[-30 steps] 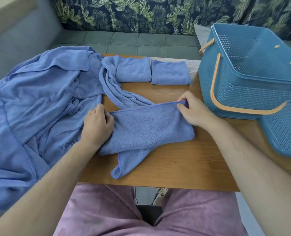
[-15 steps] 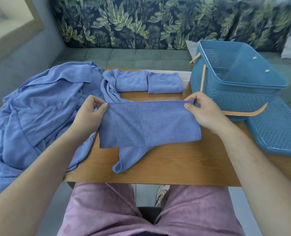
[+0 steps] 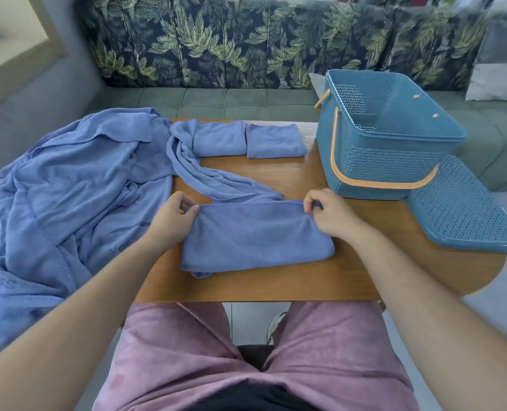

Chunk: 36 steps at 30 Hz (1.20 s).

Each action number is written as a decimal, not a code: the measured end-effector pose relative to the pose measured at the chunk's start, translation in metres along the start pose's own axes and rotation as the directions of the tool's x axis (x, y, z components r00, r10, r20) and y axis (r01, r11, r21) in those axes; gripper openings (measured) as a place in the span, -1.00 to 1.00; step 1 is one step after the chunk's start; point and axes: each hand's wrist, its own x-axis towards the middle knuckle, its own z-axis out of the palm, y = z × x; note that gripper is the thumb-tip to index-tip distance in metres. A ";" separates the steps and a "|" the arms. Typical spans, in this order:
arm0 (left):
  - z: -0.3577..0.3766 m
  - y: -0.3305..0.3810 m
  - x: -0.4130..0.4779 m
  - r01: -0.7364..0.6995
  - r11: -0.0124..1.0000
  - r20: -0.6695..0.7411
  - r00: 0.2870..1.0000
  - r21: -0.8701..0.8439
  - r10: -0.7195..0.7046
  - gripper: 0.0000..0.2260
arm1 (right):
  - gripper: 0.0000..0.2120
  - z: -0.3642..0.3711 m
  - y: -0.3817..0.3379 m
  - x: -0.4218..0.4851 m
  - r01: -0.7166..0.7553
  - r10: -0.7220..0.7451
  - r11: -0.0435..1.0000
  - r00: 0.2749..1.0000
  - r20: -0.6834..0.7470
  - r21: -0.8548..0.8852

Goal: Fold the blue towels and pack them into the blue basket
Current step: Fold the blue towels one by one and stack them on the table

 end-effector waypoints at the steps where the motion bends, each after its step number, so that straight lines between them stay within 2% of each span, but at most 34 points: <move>1: 0.001 0.000 0.004 -0.025 0.999 0.007 1.000 0.025 0.025 -0.92 | -0.57 0.003 0.000 0.007 -0.011 0.010 1.000 0.999 -0.045 -0.024; 3: 0.003 0.007 0.008 -0.191 0.971 -0.026 0.980 0.142 0.196 -0.92 | -0.70 0.003 -0.006 0.013 -0.057 0.044 0.991 0.993 -0.109 -0.122; 4: 0.006 0.013 0.007 -0.332 0.915 -0.041 0.936 0.231 0.350 -0.89 | -0.78 0.002 -0.013 0.011 -0.102 0.073 0.969 0.988 -0.133 -0.225; 5: 0.010 0.023 0.004 -0.486 0.820 -0.020 0.857 0.304 0.515 -0.85 | -0.79 0.002 -0.023 0.006 -0.141 0.090 0.925 0.983 -0.158 -0.352; 7: 0.025 0.045 -0.003 -0.730 0.604 0.129 0.665 0.320 0.736 -0.79 | -0.67 0.007 -0.050 -0.010 -0.217 0.166 0.840 0.975 -0.145 -0.497; 8: 0.036 0.056 -0.005 -0.786 0.547 0.212 0.609 0.287 0.764 -0.76 | -0.58 0.013 -0.064 -0.020 -0.238 0.226 0.826 0.970 -0.087 -0.511; 9: 0.047 0.065 -0.004 -0.799 0.546 0.286 0.601 0.252 0.746 -0.72 | -0.49 0.023 -0.076 -0.029 -0.249 0.283 0.825 0.959 -0.010 -0.507; 11: 0.068 0.078 0.006 -0.748 0.626 0.399 0.654 0.220 0.642 -0.63 | -0.37 0.045 -0.086 -0.040 -0.261 0.343 0.834 0.935 0.087 -0.487; 15: 0.087 0.075 0.030 -0.614 0.744 0.473 0.754 0.263 0.455 -0.64 | -0.23 0.065 -0.078 -0.039 -0.298 0.385 0.830 0.918 0.098 -0.471; 18: 0.083 0.062 0.035 -0.571 0.784 0.418 0.791 0.244 0.446 -0.65 | -0.23 0.069 -0.066 -0.029 -0.261 0.351 0.856 0.927 0.131 -0.446; 21: 0.071 0.048 0.036 -0.546 0.808 0.359 0.816 0.220 0.454 -0.65 | -0.30 0.064 -0.047 -0.013 -0.152 0.234 0.912 0.955 0.180 -0.381; 23: 0.060 0.032 0.039 -0.548 0.783 0.322 0.828 0.294 0.458 -0.57 | -0.36 0.061 -0.038 0.000 -0.065 0.155 0.936 0.959 0.238 -0.346; 25: 0.048 0.017 0.043 -0.500 0.775 0.315 0.862 0.387 0.398 -0.48 | -0.40 0.058 -0.034 0.013 0.013 0.082 0.951 0.953 0.291 -0.309; 28: 0.046 0.016 0.045 -0.448 0.769 0.260 0.893 0.456 0.367 -0.54 | -0.40 0.054 -0.038 0.026 0.060 0.032 0.953 0.955 0.295 -0.298; 30: 0.052 0.029 0.043 -0.483 0.743 0.194 0.873 0.463 0.447 -0.64 | -0.40 0.055 -0.048 0.024 0.031 0.047 0.918 0.981 0.187 -0.396; 32: 0.059 0.035 0.042 -0.501 0.781 0.225 0.866 0.373 0.448 -0.68 | -0.45 0.059 -0.061 0.014 -0.076 0.128 0.911 0.986 0.103 -0.405; 34: 0.064 0.026 0.044 -0.453 0.852 0.283 0.880 0.260 0.382 -0.65 | -0.42 0.068 -0.067 0.005 -0.150 0.217 0.934 0.959 0.181 -0.324; 36: 0.063 0.014 0.046 -0.413 0.887 0.283 0.893 0.206 0.350 -0.61 | -0.40 0.075 -0.061 0.001 -0.123 0.212 0.933 0.947 0.242 -0.337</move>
